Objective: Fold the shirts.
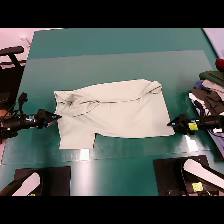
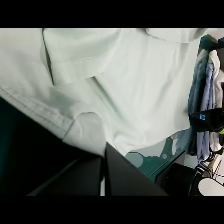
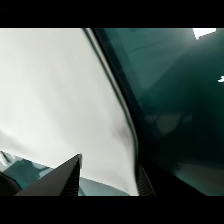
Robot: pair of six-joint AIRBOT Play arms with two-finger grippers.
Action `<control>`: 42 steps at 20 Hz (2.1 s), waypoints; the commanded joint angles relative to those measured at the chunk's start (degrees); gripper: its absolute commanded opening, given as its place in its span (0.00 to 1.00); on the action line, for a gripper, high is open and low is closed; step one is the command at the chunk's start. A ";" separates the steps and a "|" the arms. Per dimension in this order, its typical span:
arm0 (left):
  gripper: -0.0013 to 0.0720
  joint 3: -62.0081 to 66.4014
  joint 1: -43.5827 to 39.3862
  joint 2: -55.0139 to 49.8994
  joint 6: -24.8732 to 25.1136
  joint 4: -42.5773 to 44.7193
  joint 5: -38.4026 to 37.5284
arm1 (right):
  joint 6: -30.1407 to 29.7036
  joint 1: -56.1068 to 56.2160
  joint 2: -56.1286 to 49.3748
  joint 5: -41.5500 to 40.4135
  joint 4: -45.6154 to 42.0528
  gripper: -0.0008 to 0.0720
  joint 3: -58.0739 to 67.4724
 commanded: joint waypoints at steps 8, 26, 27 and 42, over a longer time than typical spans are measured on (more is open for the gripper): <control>0.05 1.57 0.04 0.20 -0.37 -3.04 -4.31 | -1.05 0.07 7.30 -0.96 10.08 0.03 0.00; 0.05 85.70 0.04 13.62 -15.72 10.05 -7.32 | 4.87 -1.20 28.72 -10.05 27.80 0.03 66.73; 0.05 90.14 0.04 13.62 -15.87 12.87 -6.73 | 5.90 -1.55 26.99 -10.05 27.10 0.03 72.67; 0.05 45.18 0.02 11.89 0.66 4.13 -2.67 | 5.03 10.23 16.65 -11.76 25.81 0.03 39.91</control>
